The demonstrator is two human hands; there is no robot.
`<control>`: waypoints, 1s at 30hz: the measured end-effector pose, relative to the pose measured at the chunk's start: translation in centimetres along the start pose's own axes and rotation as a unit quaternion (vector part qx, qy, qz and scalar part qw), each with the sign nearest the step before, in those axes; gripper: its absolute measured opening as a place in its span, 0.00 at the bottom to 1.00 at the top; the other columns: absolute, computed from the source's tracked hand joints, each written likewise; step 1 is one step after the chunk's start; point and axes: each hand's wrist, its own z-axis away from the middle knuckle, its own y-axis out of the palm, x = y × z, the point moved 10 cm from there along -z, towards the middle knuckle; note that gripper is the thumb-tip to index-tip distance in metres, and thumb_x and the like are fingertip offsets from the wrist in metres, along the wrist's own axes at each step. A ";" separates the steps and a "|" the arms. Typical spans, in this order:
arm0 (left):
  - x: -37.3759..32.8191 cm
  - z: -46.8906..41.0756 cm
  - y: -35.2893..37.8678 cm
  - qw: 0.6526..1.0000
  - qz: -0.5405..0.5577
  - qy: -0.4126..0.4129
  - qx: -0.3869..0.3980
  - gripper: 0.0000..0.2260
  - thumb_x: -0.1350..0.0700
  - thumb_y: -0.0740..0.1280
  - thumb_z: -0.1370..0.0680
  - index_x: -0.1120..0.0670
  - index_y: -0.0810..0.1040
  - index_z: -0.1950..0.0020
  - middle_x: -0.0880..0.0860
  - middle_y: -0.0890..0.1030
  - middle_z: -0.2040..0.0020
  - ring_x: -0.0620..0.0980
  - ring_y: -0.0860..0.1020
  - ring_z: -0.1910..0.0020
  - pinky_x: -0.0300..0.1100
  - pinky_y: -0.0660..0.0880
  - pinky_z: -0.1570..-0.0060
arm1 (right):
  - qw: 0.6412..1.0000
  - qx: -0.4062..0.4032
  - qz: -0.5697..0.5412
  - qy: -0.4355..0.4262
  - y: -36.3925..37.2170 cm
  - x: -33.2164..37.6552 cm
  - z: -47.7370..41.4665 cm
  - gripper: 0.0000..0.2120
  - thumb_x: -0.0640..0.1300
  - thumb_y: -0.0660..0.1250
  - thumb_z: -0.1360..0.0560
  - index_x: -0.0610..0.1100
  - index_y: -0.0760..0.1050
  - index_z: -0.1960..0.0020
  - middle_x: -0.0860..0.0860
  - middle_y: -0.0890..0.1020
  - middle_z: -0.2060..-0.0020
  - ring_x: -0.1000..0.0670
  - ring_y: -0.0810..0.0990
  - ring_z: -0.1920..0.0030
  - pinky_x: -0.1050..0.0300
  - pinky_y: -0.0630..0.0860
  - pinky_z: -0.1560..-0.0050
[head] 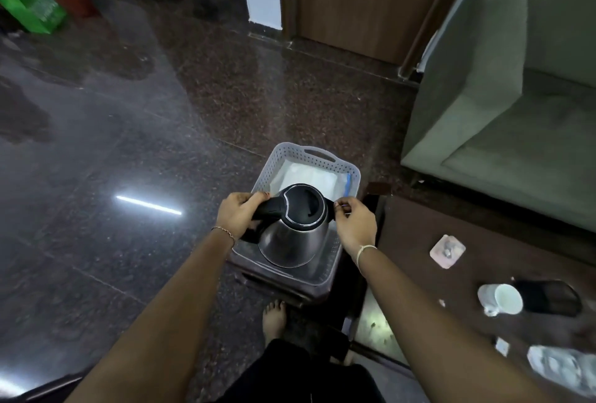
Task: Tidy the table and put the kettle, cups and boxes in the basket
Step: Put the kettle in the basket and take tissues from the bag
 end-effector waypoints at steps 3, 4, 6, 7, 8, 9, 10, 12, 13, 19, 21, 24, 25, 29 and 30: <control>1.3 -1.2 0.3 0.999 0.014 -0.027 0.018 0.14 0.47 0.70 0.29 0.52 0.81 0.72 0.44 0.76 0.78 0.41 0.73 0.79 0.30 0.68 0.80 | 0.999 -0.036 0.006 0.002 0.3 -0.5 0.9 0.06 0.43 0.66 0.25 0.46 0.81 0.51 0.50 0.85 0.57 0.49 0.82 0.55 0.61 0.72 0.54; 1.7 -1.5 0.4 0.999 0.021 -0.035 0.024 0.14 0.49 0.70 0.29 0.52 0.79 0.73 0.45 0.75 0.78 0.42 0.73 0.78 0.31 0.68 0.81 | 0.999 -0.046 0.003 0.005 0.4 -0.8 1.1 0.06 0.43 0.67 0.25 0.46 0.82 0.51 0.50 0.85 0.57 0.49 0.82 0.54 0.61 0.73 0.53; 2.4 -2.0 0.8 0.998 0.031 -0.046 0.043 0.13 0.51 0.69 0.28 0.52 0.78 0.72 0.48 0.76 0.76 0.46 0.73 0.77 0.33 0.68 0.81 | 0.998 -0.059 -0.002 0.014 0.5 -1.4 1.7 0.05 0.43 0.67 0.26 0.46 0.82 0.52 0.51 0.85 0.58 0.50 0.82 0.55 0.60 0.74 0.53; 2.7 -2.3 1.2 0.997 0.036 -0.050 0.055 0.11 0.51 0.69 0.29 0.52 0.79 0.71 0.50 0.76 0.74 0.47 0.73 0.76 0.33 0.69 0.81 | 0.998 -0.065 -0.008 0.018 0.5 -1.7 1.9 0.05 0.42 0.68 0.26 0.46 0.82 0.53 0.52 0.85 0.59 0.51 0.82 0.56 0.61 0.74 0.54; 2.9 -2.4 1.5 0.996 0.039 -0.052 0.068 0.10 0.50 0.68 0.30 0.52 0.79 0.70 0.50 0.76 0.73 0.47 0.73 0.75 0.34 0.69 0.80 | 0.997 -0.071 -0.013 0.019 0.5 -2.0 2.1 0.05 0.42 0.68 0.26 0.47 0.82 0.54 0.54 0.84 0.61 0.52 0.82 0.57 0.62 0.73 0.55; 3.1 -2.6 1.7 0.995 0.041 -0.052 0.078 0.10 0.49 0.67 0.31 0.52 0.80 0.69 0.50 0.76 0.73 0.47 0.72 0.75 0.34 0.69 0.80 | 0.997 -0.076 -0.018 0.020 0.5 -2.1 2.4 0.04 0.42 0.69 0.27 0.48 0.82 0.54 0.56 0.83 0.62 0.54 0.81 0.58 0.64 0.72 0.56; 3.4 -2.7 1.7 0.994 0.043 -0.056 0.082 0.10 0.48 0.65 0.33 0.52 0.79 0.70 0.49 0.75 0.73 0.47 0.72 0.75 0.35 0.69 0.79 | 0.996 -0.079 -0.022 0.019 0.6 -2.1 2.6 0.04 0.43 0.69 0.27 0.48 0.82 0.54 0.57 0.82 0.63 0.55 0.81 0.60 0.64 0.72 0.56; 4.0 -3.0 1.6 0.993 0.058 -0.061 0.082 0.11 0.50 0.65 0.33 0.51 0.78 0.74 0.47 0.74 0.76 0.47 0.71 0.75 0.36 0.69 0.78 | 0.996 -0.084 -0.029 0.016 0.9 -1.9 3.0 0.04 0.43 0.69 0.27 0.49 0.82 0.55 0.59 0.81 0.64 0.57 0.79 0.62 0.65 0.73 0.57; 4.2 -3.2 1.4 0.993 0.062 -0.059 0.080 0.12 0.51 0.65 0.32 0.52 0.77 0.75 0.46 0.73 0.77 0.47 0.71 0.75 0.36 0.68 0.78 | 0.996 -0.087 -0.033 0.016 1.1 -1.8 3.2 0.04 0.43 0.69 0.27 0.50 0.82 0.55 0.59 0.81 0.65 0.58 0.79 0.63 0.66 0.73 0.57; 3.8 -3.9 1.1 0.995 0.042 -0.040 0.083 0.12 0.55 0.63 0.27 0.52 0.74 0.71 0.50 0.74 0.72 0.49 0.73 0.71 0.32 0.69 0.79 | 0.992 -0.103 -0.063 0.033 1.3 -1.5 3.4 0.04 0.48 0.68 0.28 0.56 0.78 0.60 0.60 0.80 0.68 0.59 0.79 0.66 0.66 0.71 0.61; 3.2 -4.0 1.2 0.996 0.013 -0.026 0.089 0.10 0.50 0.63 0.31 0.51 0.75 0.72 0.48 0.75 0.72 0.46 0.72 0.70 0.32 0.70 0.75 | 0.992 -0.103 -0.062 0.035 1.2 -1.4 3.3 0.04 0.48 0.67 0.28 0.57 0.77 0.61 0.60 0.80 0.69 0.59 0.79 0.67 0.66 0.70 0.63; 2.4 -4.4 1.4 0.995 -0.023 -0.013 0.097 0.10 0.46 0.62 0.35 0.50 0.78 0.72 0.45 0.77 0.71 0.44 0.73 0.68 0.37 0.68 0.66 | 0.993 -0.095 -0.052 0.046 1.2 -1.7 2.7 0.05 0.50 0.66 0.26 0.52 0.80 0.57 0.57 0.81 0.67 0.54 0.78 0.65 0.62 0.69 0.62; 2.0 -4.7 1.6 0.995 -0.028 -0.008 0.099 0.11 0.46 0.62 0.35 0.49 0.78 0.73 0.45 0.77 0.73 0.44 0.73 0.68 0.38 0.68 0.66 | 0.994 -0.091 -0.047 0.049 1.1 -1.9 2.5 0.07 0.50 0.66 0.25 0.50 0.81 0.56 0.56 0.81 0.66 0.53 0.78 0.65 0.61 0.68 0.62; -0.6 -6.2 2.5 0.994 -0.011 0.017 0.106 0.12 0.52 0.66 0.29 0.52 0.78 0.73 0.47 0.79 0.75 0.43 0.75 0.74 0.41 0.73 0.62 | 0.993 -0.087 -0.037 0.070 0.0 -2.7 1.2 0.09 0.49 0.64 0.24 0.47 0.81 0.52 0.53 0.82 0.66 0.55 0.78 0.66 0.63 0.68 0.66; -1.6 -6.8 2.8 0.995 -0.019 0.031 0.097 0.11 0.53 0.66 0.29 0.53 0.78 0.71 0.47 0.79 0.74 0.43 0.76 0.74 0.41 0.74 0.61 | 0.992 -0.088 -0.038 0.076 -0.4 -2.8 0.7 0.09 0.48 0.64 0.24 0.47 0.81 0.51 0.52 0.83 0.64 0.52 0.80 0.63 0.61 0.71 0.64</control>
